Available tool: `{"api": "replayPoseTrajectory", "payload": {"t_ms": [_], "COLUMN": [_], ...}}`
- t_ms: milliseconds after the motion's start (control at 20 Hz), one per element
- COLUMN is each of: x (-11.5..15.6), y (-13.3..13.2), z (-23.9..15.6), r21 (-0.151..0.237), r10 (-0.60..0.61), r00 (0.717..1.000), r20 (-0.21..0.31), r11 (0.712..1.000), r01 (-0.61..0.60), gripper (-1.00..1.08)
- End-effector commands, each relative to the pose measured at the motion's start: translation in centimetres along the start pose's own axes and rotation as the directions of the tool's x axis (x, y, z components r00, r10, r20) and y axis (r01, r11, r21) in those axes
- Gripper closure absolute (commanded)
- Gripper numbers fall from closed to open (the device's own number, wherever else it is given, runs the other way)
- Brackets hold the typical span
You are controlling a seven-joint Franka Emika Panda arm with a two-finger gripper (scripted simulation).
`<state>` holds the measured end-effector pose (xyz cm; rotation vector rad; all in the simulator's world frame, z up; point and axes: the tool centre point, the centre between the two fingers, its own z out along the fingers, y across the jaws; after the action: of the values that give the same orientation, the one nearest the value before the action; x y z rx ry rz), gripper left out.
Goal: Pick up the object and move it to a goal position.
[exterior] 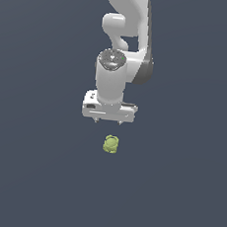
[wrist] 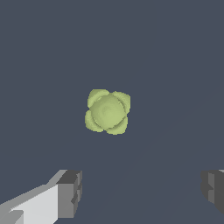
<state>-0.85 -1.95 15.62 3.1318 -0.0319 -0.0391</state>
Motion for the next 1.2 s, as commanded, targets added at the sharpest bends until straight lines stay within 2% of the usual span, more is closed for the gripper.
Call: {"api": "replayPoseTrajectory", "payload": {"t_ms": [0,450,800,1150], "x": [0.0,1.7,1.8,3.0], "y": [0.0,-2.4,-2.3,-2.4], "z": [0.0,-1.5,-1.0,1.7], "r21": [0.000,0.000,0.002,0.010], "r10": [0.000,-0.062,-0.046,0.033], "r00": [1.000,0.997,0.998,0.999], "r20": [0.000,-0.053,-0.049,-0.040], "r11": [1.000,0.998,0.999,0.999], "r01": [0.000,0.062,0.046,-0.032], "gripper": [-0.92,-0.92,-0.92,-0.92]}}
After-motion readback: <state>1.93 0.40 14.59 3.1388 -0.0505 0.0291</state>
